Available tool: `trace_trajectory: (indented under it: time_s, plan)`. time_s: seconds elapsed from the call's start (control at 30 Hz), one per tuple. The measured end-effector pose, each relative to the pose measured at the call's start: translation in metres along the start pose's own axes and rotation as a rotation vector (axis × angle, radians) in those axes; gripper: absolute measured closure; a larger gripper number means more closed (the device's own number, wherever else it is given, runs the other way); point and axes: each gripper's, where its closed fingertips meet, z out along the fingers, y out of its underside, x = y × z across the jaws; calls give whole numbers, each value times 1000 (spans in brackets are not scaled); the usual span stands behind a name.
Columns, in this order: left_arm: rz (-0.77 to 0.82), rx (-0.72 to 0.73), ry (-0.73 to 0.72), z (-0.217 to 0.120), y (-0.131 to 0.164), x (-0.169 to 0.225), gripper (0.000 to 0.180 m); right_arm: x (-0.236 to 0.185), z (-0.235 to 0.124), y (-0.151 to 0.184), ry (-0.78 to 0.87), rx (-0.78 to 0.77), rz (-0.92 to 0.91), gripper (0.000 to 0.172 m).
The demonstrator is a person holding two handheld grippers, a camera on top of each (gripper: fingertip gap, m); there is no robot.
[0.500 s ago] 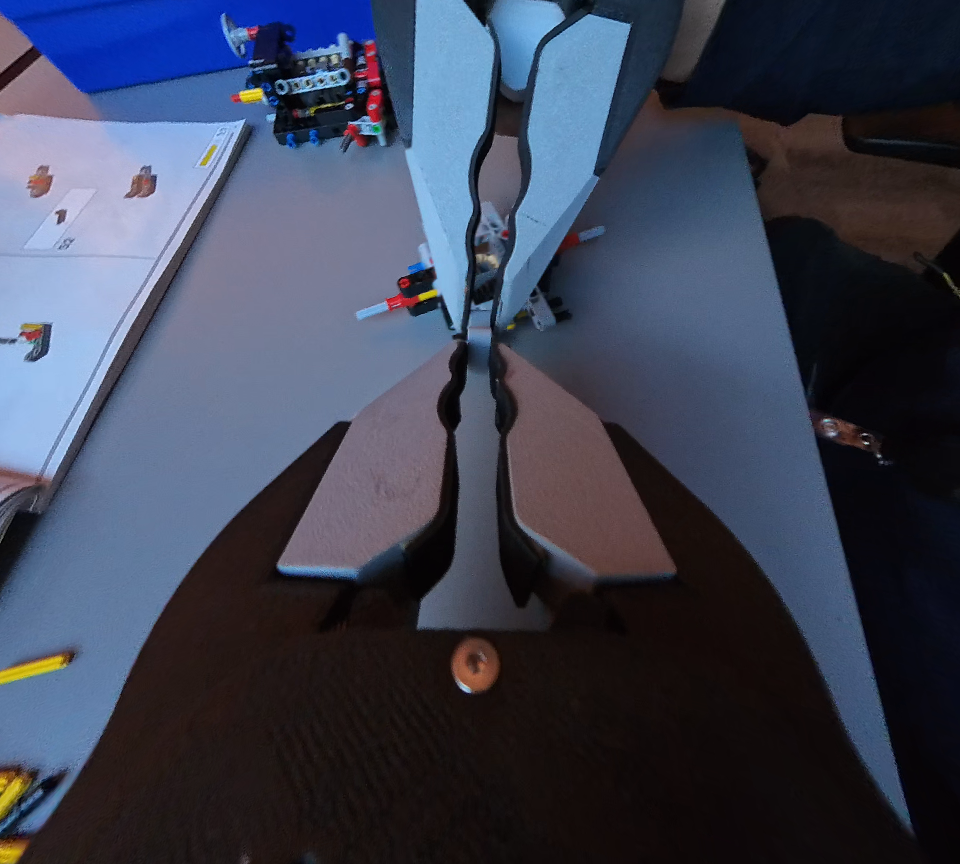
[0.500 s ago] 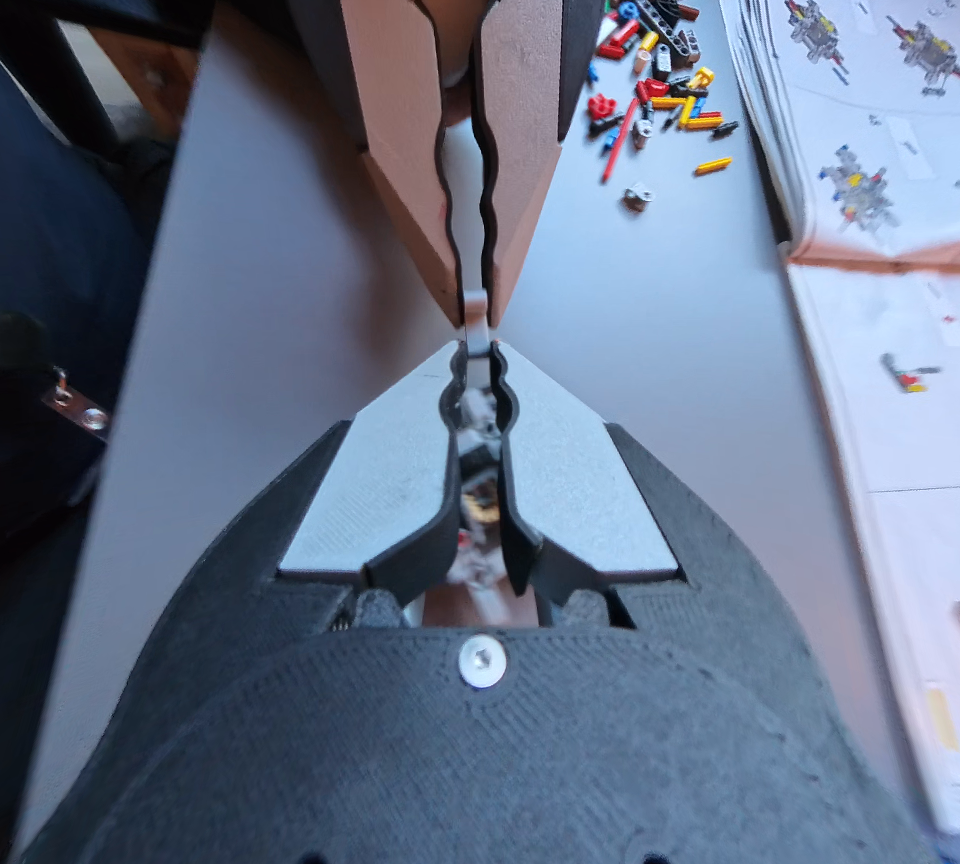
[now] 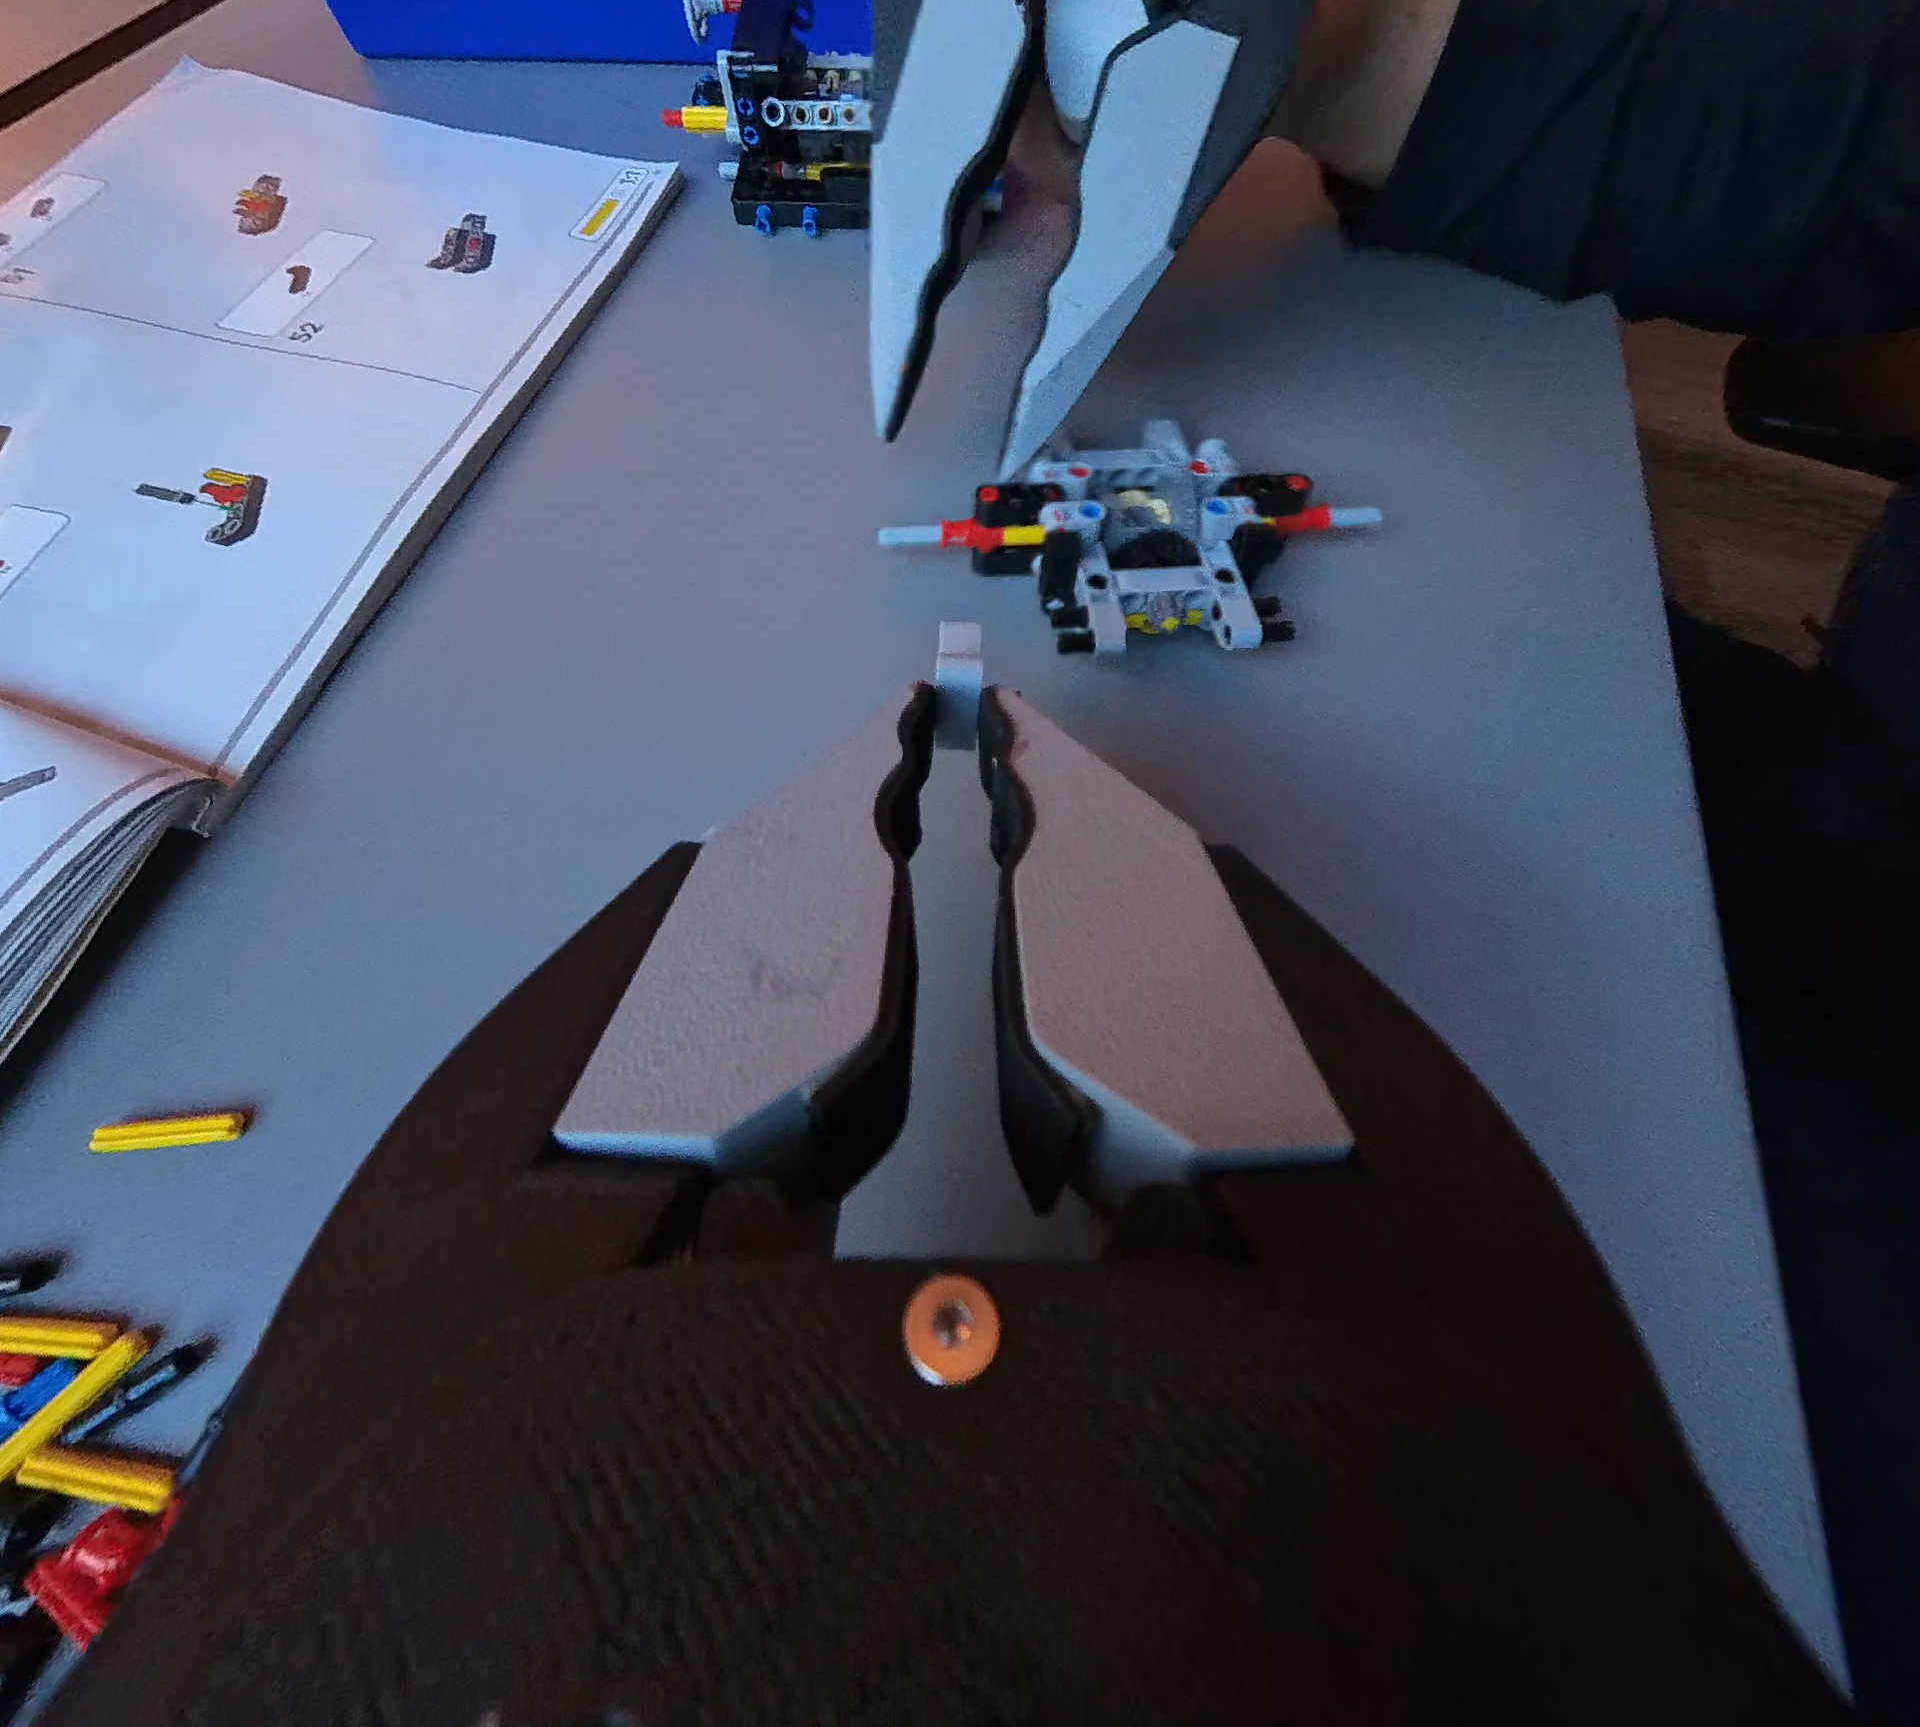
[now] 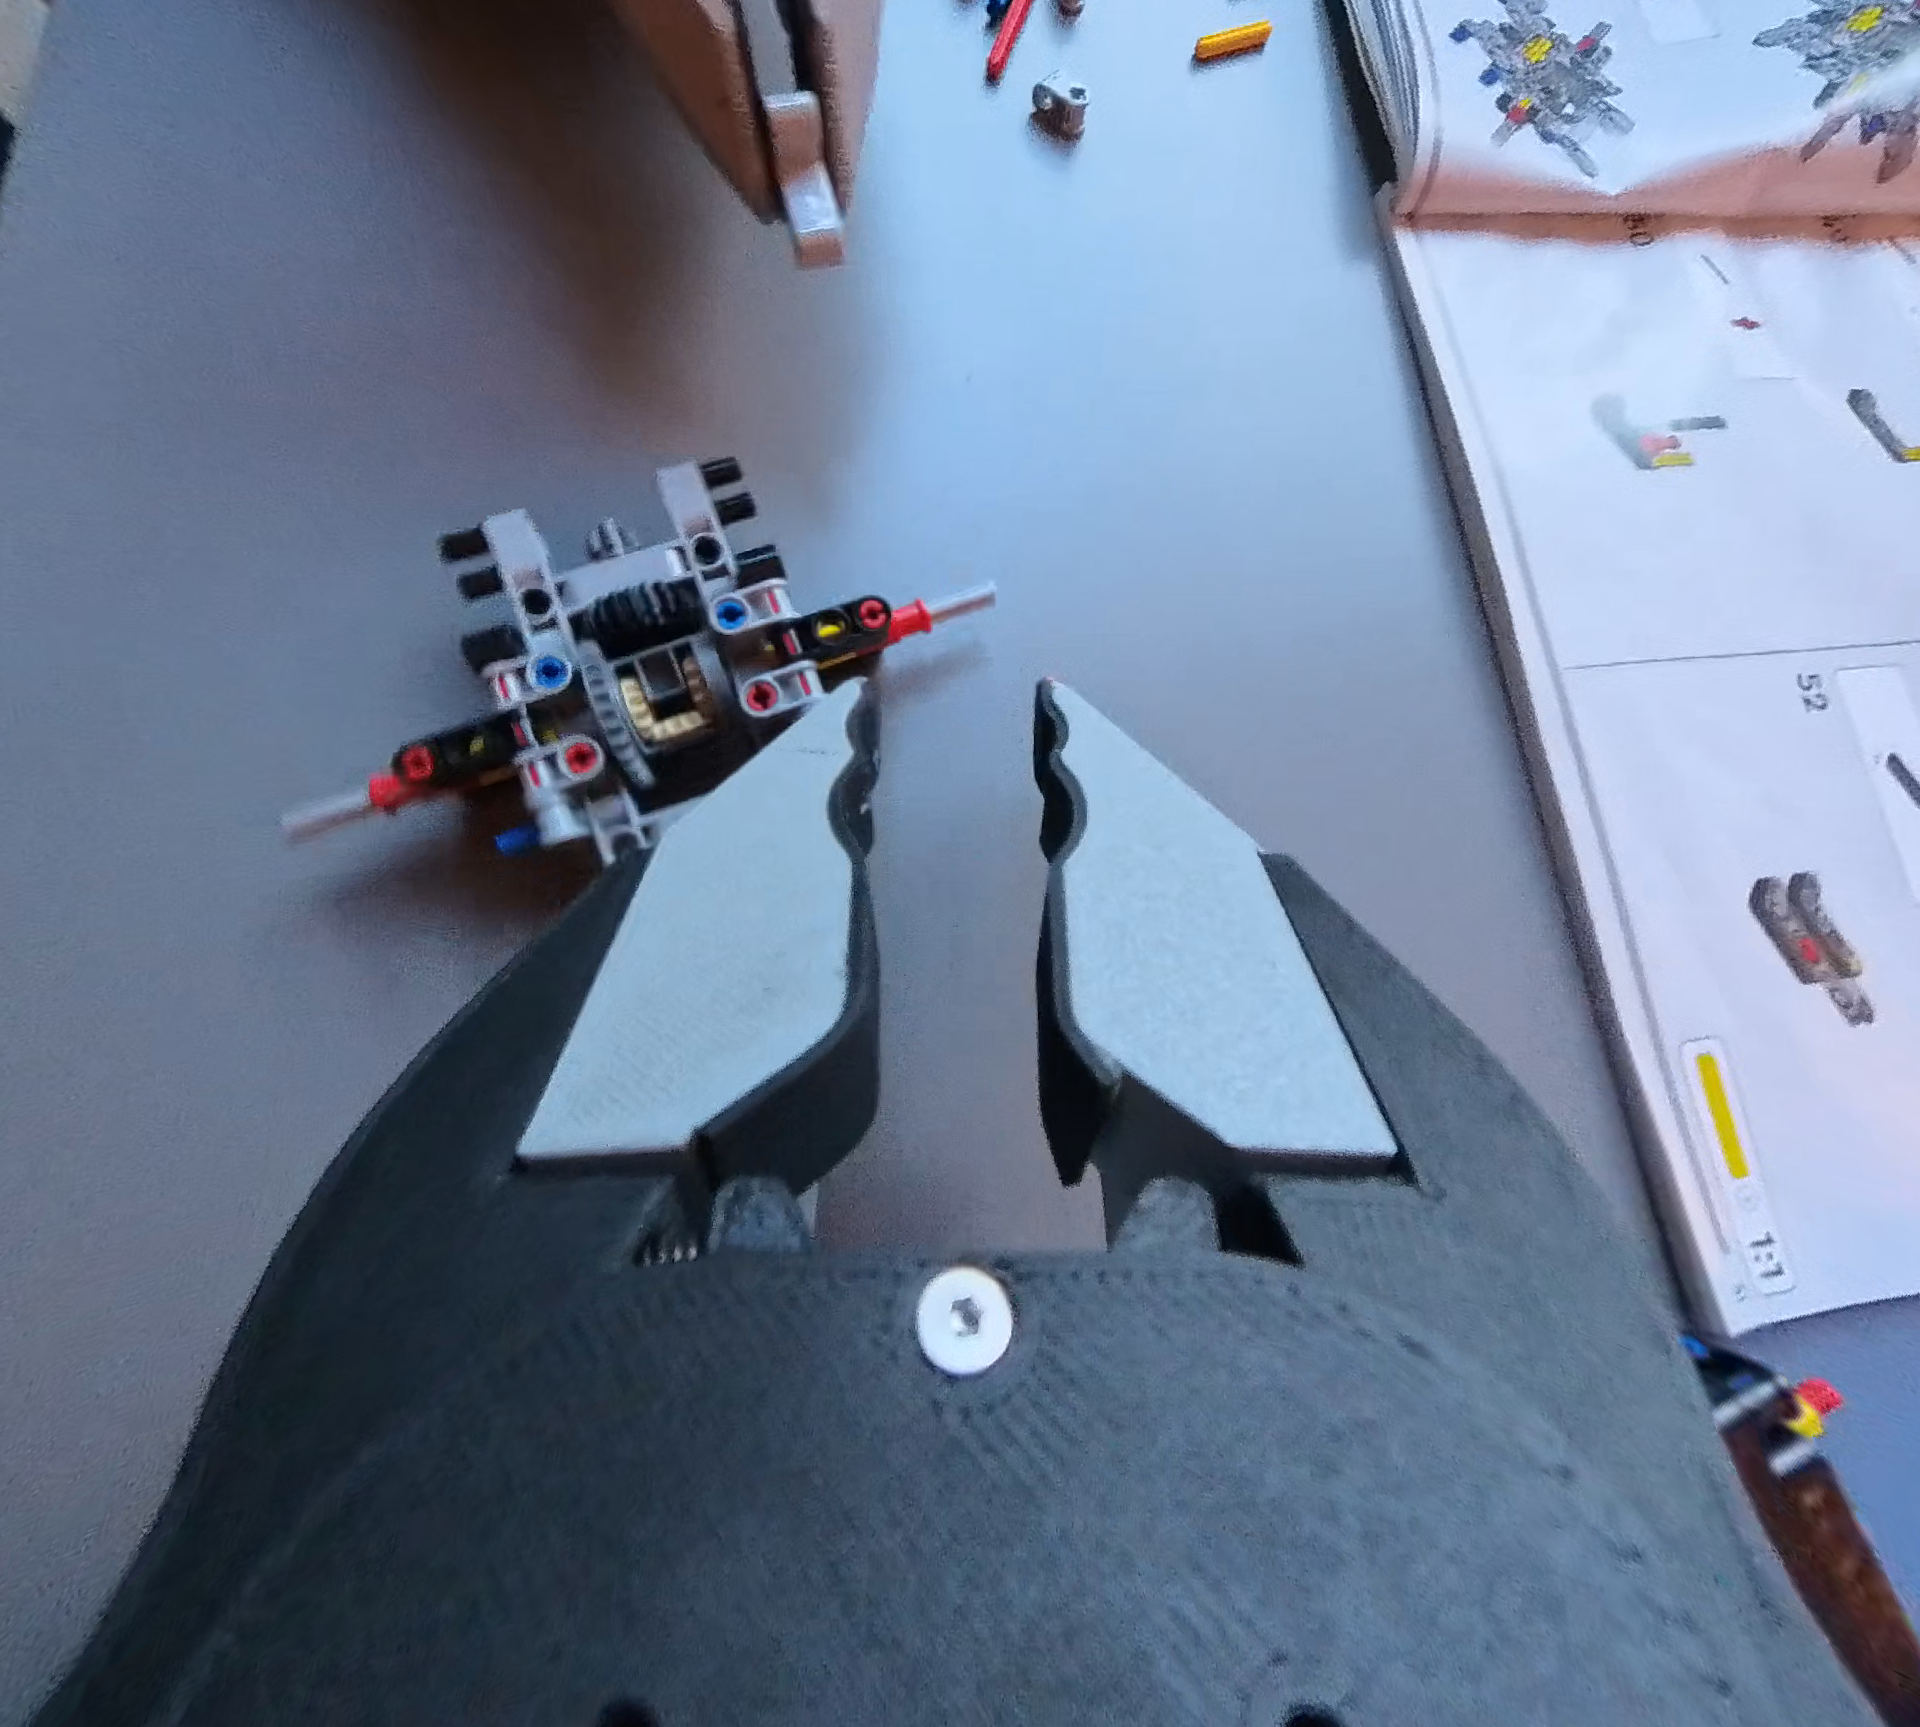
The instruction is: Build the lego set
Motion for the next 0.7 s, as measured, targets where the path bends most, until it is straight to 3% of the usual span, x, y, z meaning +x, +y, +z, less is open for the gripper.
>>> trace_trajectory:
  time_s: [0.13, 0.33, 0.47, 0.57, 0.7]
  plan:
    - [2, -33, -15, 6, 6, -8, 175, 2, -17, 9, -27, 40, 45, 139]
    - [30, -41, -57, 12, 4, -18, 175, -3, -36, -10, -147, 199, 153, 138]
    - [25, -77, -14, 20, 6, -18, 175, -12, -38, -28, -177, 252, 148, 141]
    - [19, -149, 69, 30, 12, -10, 175, -9, -32, -36, -105, 257, 156, 153]
    - [24, -198, 196, 41, 11, 4, 175, -18, -13, -41, -60, 191, 109, 155]
